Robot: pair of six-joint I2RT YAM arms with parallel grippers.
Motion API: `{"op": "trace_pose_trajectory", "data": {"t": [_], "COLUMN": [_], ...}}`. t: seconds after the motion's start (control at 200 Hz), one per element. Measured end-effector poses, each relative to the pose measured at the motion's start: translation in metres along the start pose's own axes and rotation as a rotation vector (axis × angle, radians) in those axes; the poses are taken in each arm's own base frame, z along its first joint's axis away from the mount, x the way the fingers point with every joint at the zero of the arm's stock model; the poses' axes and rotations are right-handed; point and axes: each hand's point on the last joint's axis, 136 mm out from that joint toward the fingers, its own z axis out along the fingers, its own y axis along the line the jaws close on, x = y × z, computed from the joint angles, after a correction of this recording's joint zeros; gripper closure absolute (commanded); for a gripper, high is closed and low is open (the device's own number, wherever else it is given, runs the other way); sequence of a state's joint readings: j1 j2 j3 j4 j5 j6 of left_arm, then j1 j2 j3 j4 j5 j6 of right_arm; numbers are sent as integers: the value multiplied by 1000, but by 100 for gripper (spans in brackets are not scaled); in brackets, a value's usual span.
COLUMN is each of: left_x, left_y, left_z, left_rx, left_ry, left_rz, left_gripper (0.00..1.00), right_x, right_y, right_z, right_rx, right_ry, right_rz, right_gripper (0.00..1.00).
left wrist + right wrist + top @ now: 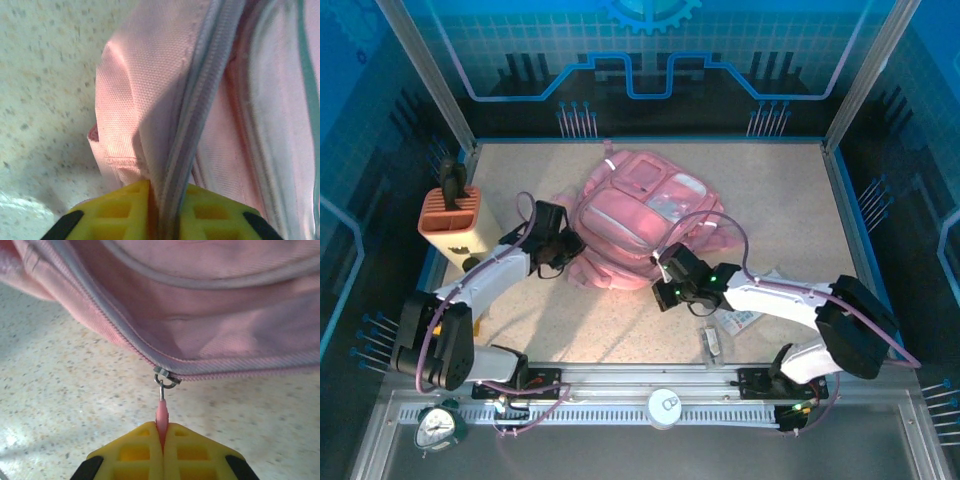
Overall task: Pack the student bag
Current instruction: Zip the student bag at the center of the table.
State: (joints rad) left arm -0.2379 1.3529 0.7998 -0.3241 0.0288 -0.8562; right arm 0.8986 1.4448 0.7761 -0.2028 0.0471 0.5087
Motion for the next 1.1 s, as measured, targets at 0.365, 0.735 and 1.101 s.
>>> {"op": "trace_pose_trajectory", "data": {"t": [0.365, 0.735, 1.101], "left_x": [25, 123, 141], "left_y": [0, -28, -51], "left_z": [-37, -27, 13], "left_rx": [136, 241, 229], "left_ry": [-46, 78, 72], "left_rz": [-13, -12, -103], "left_gripper": [40, 37, 50], "right_x": [2, 3, 1], "right_y": [7, 7, 8], "right_z": [8, 10, 10], "right_rx": [-27, -27, -29], "right_ry": [15, 17, 12], "right_rz": [10, 18, 17], "right_gripper": [100, 100, 100]}}
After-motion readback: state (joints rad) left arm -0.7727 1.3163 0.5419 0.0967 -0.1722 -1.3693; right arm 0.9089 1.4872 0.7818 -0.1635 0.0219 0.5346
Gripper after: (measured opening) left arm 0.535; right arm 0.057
